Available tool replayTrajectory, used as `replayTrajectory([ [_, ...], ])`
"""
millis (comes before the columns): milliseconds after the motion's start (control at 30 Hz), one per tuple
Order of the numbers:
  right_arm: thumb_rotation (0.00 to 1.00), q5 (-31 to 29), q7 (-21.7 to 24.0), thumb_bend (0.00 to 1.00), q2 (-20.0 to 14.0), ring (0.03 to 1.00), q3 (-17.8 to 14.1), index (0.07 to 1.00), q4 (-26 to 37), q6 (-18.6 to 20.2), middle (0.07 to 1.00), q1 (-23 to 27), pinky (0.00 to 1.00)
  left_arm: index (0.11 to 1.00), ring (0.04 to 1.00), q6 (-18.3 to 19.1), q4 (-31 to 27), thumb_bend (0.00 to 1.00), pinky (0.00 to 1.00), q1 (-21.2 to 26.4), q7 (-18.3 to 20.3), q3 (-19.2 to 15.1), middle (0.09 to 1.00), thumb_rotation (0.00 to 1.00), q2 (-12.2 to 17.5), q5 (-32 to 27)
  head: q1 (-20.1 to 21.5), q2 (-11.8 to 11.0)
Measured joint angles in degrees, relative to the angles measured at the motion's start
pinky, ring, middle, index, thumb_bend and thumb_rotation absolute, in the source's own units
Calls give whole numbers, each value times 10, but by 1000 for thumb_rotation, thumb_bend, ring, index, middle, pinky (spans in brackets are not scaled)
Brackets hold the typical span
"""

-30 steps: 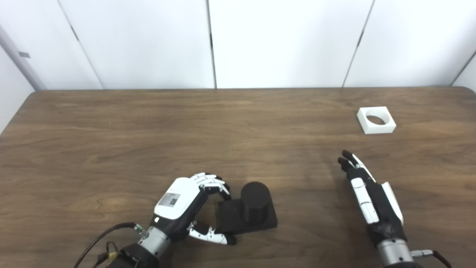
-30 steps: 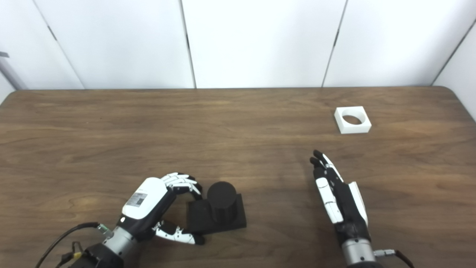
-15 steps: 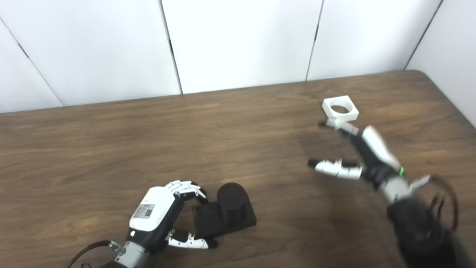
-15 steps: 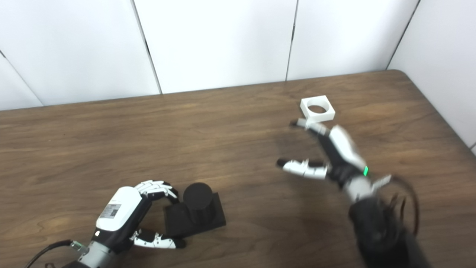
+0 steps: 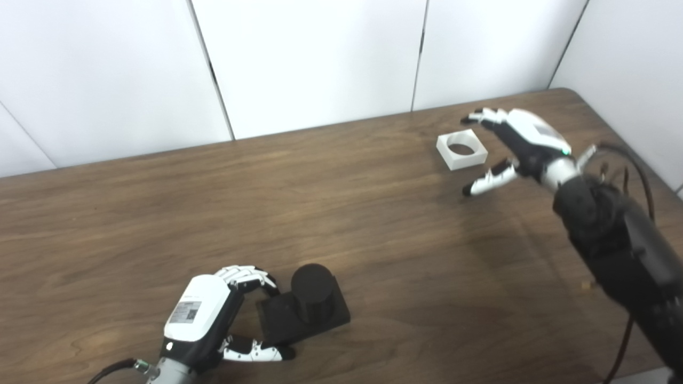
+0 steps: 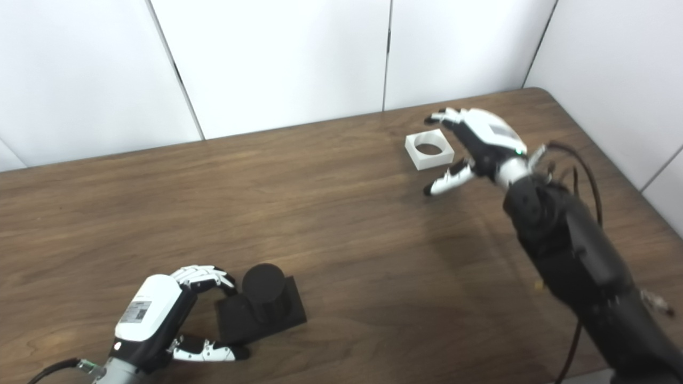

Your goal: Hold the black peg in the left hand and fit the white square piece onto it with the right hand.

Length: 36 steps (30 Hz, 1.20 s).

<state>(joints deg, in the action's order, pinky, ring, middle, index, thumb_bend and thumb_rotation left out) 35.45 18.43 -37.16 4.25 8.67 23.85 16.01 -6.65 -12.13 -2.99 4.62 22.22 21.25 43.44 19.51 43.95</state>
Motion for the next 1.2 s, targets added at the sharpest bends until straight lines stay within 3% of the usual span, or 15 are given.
replayTrajectory([
  [600,181,23,4,917,3,989,83,880,-189,-32,952,122,945,486,765,0,-4,520,798,-3,6,-3,706,45,0,2,6,-4],
  [967,173,58,28,905,2,992,133,854,-221,-40,946,151,973,486,773,2,-10,519,808,-3,15,-3,712,45,-1,3,4,-3],
  [1200,131,69,30,883,1,984,141,848,-240,-41,940,153,969,486,770,6,-15,520,803,-3,21,-6,712,45,-1,5,4,-2],
])
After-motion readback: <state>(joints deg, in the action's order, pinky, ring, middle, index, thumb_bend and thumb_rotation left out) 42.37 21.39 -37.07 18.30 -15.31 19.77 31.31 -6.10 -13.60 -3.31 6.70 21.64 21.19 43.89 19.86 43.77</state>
